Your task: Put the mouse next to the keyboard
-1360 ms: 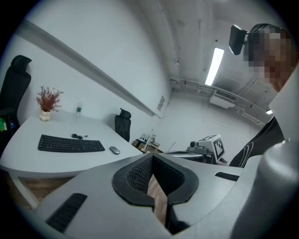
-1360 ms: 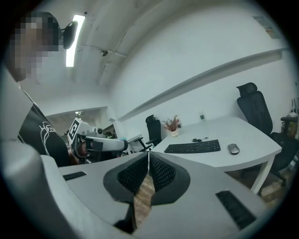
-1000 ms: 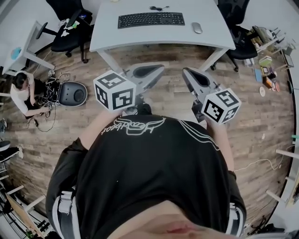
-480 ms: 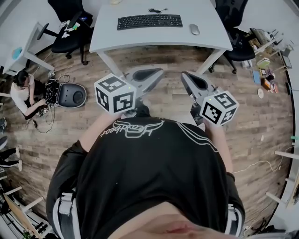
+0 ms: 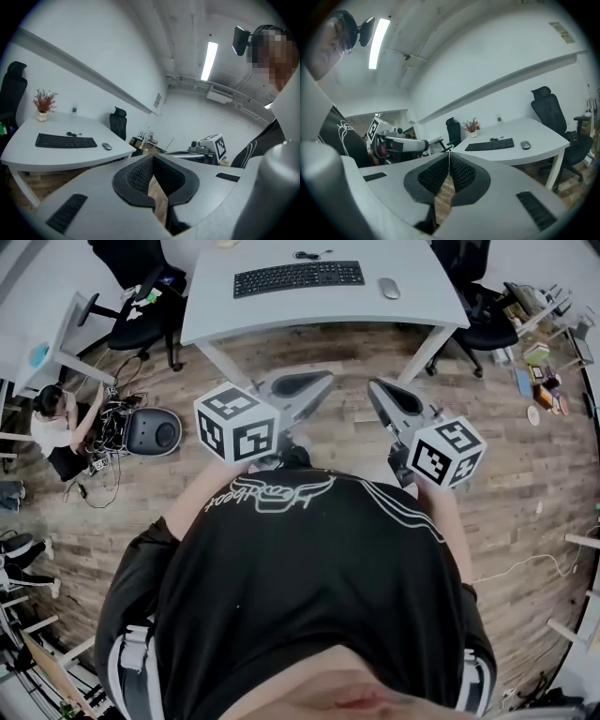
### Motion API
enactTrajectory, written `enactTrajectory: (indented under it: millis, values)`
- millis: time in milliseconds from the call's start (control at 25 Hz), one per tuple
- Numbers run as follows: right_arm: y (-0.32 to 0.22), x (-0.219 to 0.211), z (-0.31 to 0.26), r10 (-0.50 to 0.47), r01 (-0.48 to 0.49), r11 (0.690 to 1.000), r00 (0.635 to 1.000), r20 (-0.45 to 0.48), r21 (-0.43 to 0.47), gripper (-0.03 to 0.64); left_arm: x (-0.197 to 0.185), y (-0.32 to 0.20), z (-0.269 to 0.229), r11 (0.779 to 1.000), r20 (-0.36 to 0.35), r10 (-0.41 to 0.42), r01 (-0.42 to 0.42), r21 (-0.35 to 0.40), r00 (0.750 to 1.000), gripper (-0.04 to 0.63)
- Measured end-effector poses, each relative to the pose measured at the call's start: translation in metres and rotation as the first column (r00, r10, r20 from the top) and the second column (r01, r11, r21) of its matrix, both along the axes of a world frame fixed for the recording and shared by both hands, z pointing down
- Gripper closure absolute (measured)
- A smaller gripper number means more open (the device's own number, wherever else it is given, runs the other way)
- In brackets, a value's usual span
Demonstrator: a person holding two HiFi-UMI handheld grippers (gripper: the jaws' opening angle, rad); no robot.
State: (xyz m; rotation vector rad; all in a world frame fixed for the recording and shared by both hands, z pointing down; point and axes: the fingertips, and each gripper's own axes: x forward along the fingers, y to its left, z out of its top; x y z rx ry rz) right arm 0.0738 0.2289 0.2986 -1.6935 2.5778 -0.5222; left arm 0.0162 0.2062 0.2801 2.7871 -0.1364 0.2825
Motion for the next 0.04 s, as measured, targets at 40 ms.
enactTrajectory:
  millis: [40]
  values:
    - [0.0015, 0.0011, 0.0004, 0.001, -0.001, 1.000, 1.000, 0.001, 0.000, 0.607, 0.0014, 0.0014, -0.0003, 1.000, 0.001, 0.002, -0.002, 0.001, 1.000, 0.589]
